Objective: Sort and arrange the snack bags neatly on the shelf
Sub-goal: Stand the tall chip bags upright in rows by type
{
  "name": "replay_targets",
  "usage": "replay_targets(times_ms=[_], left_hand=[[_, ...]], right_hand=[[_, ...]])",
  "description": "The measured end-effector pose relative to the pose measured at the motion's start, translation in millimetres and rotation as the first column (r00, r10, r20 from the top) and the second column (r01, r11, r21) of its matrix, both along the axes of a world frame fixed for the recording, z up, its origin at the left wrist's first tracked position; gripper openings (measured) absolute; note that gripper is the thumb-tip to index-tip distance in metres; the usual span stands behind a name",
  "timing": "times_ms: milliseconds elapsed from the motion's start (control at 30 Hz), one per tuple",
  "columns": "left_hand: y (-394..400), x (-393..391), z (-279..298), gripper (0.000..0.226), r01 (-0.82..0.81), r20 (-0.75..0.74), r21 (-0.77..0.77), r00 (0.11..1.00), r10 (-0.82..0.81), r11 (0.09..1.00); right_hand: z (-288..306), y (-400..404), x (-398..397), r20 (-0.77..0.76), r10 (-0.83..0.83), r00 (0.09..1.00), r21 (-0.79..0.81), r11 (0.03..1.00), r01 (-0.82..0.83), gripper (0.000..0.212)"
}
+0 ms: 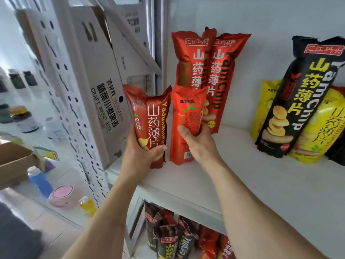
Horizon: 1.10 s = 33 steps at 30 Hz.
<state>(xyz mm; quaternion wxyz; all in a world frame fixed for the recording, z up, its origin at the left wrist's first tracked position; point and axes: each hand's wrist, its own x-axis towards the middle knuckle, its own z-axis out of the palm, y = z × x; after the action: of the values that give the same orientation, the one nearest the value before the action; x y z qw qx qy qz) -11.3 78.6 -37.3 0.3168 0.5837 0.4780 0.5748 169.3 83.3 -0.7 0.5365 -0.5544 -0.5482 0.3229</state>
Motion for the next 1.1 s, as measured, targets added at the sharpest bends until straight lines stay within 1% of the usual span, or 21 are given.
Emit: replay_targets(times_ms=[100,133,200,267,333,367,400,433,467,500,533,600,633,700,733,833,900,933,1033,1100], left_hand=[[7.8,-6.1,-3.5,0.111,0.020,0.006,0.001,1.000,-0.020,1.000],[9.4,-8.1,-4.7,0.114,0.017,0.008,-0.001,1.000,-0.017,1.000],[10.8,-9.6,-6.2,0.118,-0.005,0.023,0.006,1.000,0.005,1.000],[4.9,-5.9,-4.6,0.118,-0.075,-0.006,0.039,0.997,0.075,0.996],[-6.9,0.6,-4.2,0.115,-0.222,-0.069,0.084,0.971,0.228,0.971],[-13.6,4.5,-4.8,0.105,-0.318,-0.104,0.156,0.936,0.336,0.935],[-20.5,8.8,-5.4,0.091,-0.393,-0.130,0.298,0.886,0.445,0.870],[-25.6,14.7,-6.8,0.074,-0.414,-0.136,0.471,0.838,0.528,0.779],[-29.8,23.6,-7.1,0.057,-0.375,-0.139,0.607,0.818,0.558,0.701],[-32.1,35.3,-7.0,0.043,-0.299,-0.161,0.688,0.826,0.541,0.661],[-33.5,48.6,-6.1,0.032,-0.206,-0.212,0.730,0.839,0.502,0.652],[-36.4,79.8,-3.6,0.023,-0.045,-0.339,0.738,0.838,0.427,0.674],[-36.5,95.9,-3.1,0.023,0.013,-0.392,0.725,0.830,0.397,0.689],[-34.5,128.6,-2.2,0.023,0.090,-0.456,0.706,0.817,0.353,0.703],[-33.1,145.2,-1.2,0.023,0.122,-0.476,0.702,0.813,0.335,0.702],[-28.9,195.8,4.7,0.023,0.187,-0.522,0.690,0.798,0.302,0.700],[-26.6,229.5,9.5,0.021,0.212,-0.542,0.679,0.791,0.285,0.703],[-25.7,245.9,12.1,0.021,0.216,-0.547,0.672,0.790,0.278,0.709],[-22.6,289.9,18.7,0.025,0.184,-0.536,0.640,0.802,0.262,0.746],[-21.1,313.0,24.0,0.032,0.141,-0.518,0.565,0.828,0.217,0.813]], right_hand=[[2.5,7.8,-11.0,-0.006,0.005,1.000,0.004,1.000,-0.005,0.078],[2.6,9.3,-12.5,-0.002,0.008,1.000,-0.002,1.000,-0.008,0.079],[0.8,10.1,-10.9,0.010,0.019,1.000,-0.008,1.000,-0.019,0.087],[-3.0,6.9,-3.3,0.022,0.044,0.999,-0.023,0.999,-0.044,0.097],[-5.6,0.1,8.6,0.035,0.092,0.995,-0.050,0.995,-0.090,0.102],[-7.1,-4.1,15.9,0.048,0.101,0.994,-0.071,0.993,-0.098,0.104],[-8.6,-8.8,23.6,0.071,0.096,0.993,-0.090,0.992,-0.089,0.105],[-9.1,-14.4,31.8,0.102,0.081,0.991,-0.110,0.992,-0.070,0.104],[-9.2,-20.1,41.1,0.136,0.070,0.988,-0.128,0.990,-0.053,0.099],[-9.4,-25.3,50.9,0.172,0.065,0.983,-0.137,0.990,-0.041,0.092],[-9.3,-30.2,61.3,0.208,0.059,0.976,-0.143,0.989,-0.030,0.081],[-7.5,-38.9,84.5,0.348,0.032,0.937,-0.145,0.989,0.020,0.061],[-5.9,-43.4,98.0,0.452,0.008,0.892,-0.133,0.989,0.059,0.053],[-3.0,-51.3,128.0,0.623,-0.052,0.780,-0.085,0.987,0.134,0.047],[-0.8,-56.1,143.7,0.675,-0.075,0.734,-0.063,0.985,0.158,0.046],[6.1,-70.4,191.1,0.769,-0.134,0.625,0.005,0.979,0.203,0.041],[10.3,-78.3,222.2,0.795,-0.186,0.577,0.061,0.971,0.229,0.033],[12.2,-81.4,237.3,0.788,-0.215,0.577,0.084,0.966,0.245,0.029],[13.7,-85.2,280.8,0.718,-0.335,0.610,0.156,0.932,0.329,0.028],[10.6,-85.7,306.0,0.617,-0.470,0.631,0.242,0.877,0.416,0.032]])
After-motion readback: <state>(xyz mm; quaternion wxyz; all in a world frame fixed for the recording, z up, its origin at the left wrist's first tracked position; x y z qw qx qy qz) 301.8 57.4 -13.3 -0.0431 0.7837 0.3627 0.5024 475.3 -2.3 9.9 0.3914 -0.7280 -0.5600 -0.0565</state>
